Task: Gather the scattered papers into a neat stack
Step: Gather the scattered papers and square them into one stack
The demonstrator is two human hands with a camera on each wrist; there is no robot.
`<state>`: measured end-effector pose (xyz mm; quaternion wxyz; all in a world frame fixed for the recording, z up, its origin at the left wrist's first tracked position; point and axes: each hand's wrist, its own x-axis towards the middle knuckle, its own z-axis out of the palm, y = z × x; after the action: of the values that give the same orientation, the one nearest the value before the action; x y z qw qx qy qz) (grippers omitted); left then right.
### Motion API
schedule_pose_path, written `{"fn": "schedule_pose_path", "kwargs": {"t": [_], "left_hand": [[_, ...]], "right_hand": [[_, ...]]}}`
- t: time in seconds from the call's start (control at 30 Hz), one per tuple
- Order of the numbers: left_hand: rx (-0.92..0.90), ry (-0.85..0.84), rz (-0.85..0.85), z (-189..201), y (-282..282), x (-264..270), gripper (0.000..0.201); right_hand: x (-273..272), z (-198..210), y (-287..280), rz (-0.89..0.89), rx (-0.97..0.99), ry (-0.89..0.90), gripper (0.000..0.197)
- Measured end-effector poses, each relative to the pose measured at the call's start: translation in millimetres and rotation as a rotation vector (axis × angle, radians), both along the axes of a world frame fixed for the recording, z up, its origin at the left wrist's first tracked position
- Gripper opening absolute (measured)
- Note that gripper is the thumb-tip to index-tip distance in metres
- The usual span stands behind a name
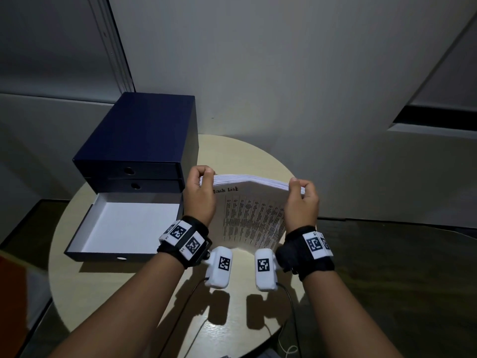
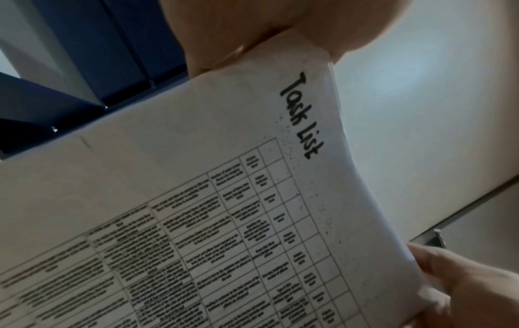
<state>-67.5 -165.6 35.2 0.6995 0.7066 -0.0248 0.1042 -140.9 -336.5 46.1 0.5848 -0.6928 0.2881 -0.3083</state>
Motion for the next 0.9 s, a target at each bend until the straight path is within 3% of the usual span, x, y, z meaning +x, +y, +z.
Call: {"fn": "schedule_pose_path", "kwargs": {"t": [0.4,0.5,0.57,0.7,0.9], "left_hand": [[-0.032,0.025,-0.05,2,2,-2,0.009],[-0.029,-0.041,-0.233,-13,17,-6,0.033],[0.073,0.02,-0.324,-33,30,-11,0.049],[0.279,0.154,-0.302,-48,33,-18,0.031],[0.227,0.023,-0.243,-24,32,-25,0.023]], "right_hand": [[-2,3,-1,0.046,-0.022,-0.012,0.012],[-14,-11,-6,0.206,0.016,-0.045,0.031],[-26,-24,-7,0.318,0.01,0.004,0.046],[-33,-41,1,0.336,-0.094,0.167,0.042],[-29,-26,4,0.333,-0.121,0.066,0.04]]}}
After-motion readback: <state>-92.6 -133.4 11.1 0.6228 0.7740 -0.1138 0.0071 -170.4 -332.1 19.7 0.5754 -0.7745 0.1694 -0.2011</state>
